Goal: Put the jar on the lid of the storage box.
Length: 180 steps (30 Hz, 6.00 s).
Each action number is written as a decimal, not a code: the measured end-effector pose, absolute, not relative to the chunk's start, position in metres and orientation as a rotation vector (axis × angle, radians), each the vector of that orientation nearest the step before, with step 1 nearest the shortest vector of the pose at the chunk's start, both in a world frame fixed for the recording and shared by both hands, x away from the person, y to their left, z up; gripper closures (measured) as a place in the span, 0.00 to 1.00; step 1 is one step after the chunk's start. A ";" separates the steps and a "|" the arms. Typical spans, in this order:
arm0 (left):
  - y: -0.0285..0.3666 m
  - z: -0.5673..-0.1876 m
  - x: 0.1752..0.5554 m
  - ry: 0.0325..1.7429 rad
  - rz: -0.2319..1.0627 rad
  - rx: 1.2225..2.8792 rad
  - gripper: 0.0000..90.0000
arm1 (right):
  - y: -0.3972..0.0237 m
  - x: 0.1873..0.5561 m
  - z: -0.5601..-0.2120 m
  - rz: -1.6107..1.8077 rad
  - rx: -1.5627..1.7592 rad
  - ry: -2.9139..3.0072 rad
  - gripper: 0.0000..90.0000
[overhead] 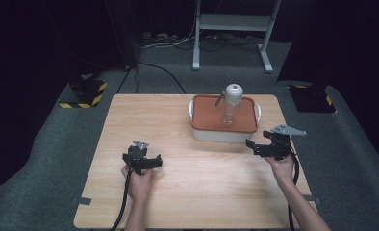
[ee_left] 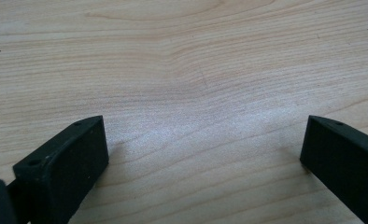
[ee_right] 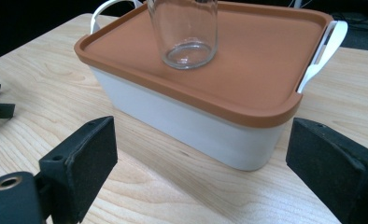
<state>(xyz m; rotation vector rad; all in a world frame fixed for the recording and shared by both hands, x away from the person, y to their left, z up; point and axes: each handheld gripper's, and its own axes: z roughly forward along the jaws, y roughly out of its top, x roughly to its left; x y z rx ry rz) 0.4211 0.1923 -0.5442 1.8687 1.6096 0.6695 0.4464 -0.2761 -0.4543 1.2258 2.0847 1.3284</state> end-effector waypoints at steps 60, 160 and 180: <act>0.192 -0.544 0.421 1.609 0.670 1.869 0.01 | -0.270 0.444 -0.499 1.219 1.271 2.142 0.09; 0.192 -0.544 0.421 1.610 0.669 1.869 0.01 | -0.249 0.465 -0.542 1.025 1.349 2.190 0.10; 0.192 -0.544 0.421 1.610 0.674 1.868 0.01 | -0.243 0.464 -0.543 0.941 1.306 2.197 0.10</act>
